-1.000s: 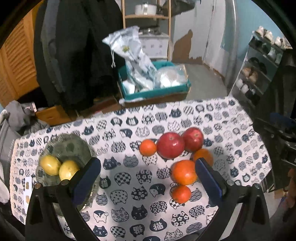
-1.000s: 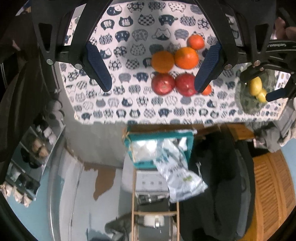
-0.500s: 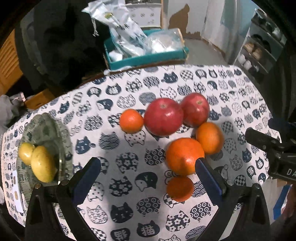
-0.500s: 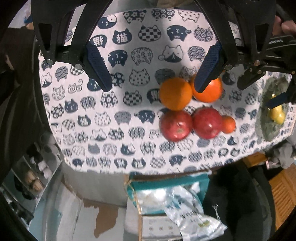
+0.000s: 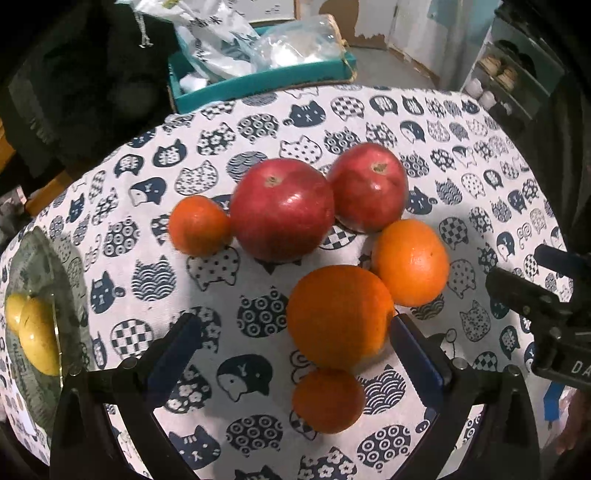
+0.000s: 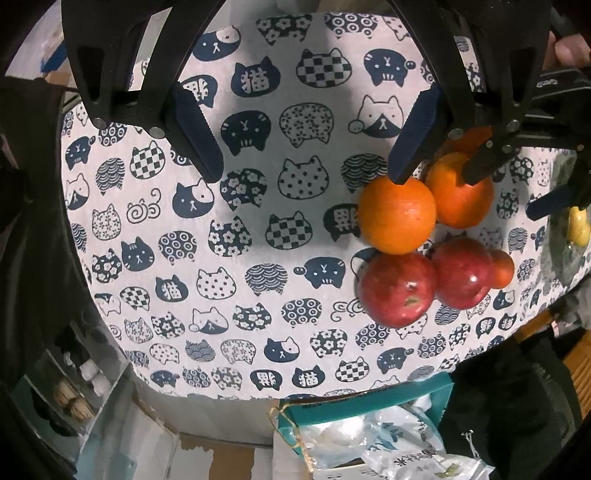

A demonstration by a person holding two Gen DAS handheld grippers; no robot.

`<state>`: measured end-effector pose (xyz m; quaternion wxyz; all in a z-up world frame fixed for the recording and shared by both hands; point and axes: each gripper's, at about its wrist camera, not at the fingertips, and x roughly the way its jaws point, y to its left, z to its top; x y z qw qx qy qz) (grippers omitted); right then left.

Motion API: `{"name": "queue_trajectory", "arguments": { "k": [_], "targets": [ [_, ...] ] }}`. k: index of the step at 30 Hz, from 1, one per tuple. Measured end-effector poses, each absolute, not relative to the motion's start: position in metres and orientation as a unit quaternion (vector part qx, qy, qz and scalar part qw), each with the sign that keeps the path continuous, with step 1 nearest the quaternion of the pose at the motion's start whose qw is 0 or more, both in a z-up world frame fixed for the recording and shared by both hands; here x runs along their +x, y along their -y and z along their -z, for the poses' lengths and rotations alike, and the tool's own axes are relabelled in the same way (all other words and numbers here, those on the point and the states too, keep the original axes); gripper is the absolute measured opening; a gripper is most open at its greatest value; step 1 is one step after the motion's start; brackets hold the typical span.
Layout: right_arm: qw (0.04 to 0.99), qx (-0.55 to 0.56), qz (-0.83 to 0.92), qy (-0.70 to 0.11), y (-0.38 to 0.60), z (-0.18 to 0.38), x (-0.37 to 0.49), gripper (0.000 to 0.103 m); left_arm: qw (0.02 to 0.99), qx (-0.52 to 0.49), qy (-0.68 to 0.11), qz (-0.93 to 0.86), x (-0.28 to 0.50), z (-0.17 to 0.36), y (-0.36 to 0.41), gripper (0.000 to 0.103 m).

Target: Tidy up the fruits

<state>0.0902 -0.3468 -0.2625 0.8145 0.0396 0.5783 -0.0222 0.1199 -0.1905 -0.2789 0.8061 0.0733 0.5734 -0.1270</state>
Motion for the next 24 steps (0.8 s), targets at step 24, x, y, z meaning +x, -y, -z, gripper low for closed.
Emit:
{"name": "queue_trajectory", "arguments": {
  "k": [24],
  "targets": [
    [0.817,0.072,-0.008,-0.573,0.344,0.268,0.105,0.089,0.787,0.04,-0.59,0.174,0.125,0.296,0.192,0.068]
  ]
}}
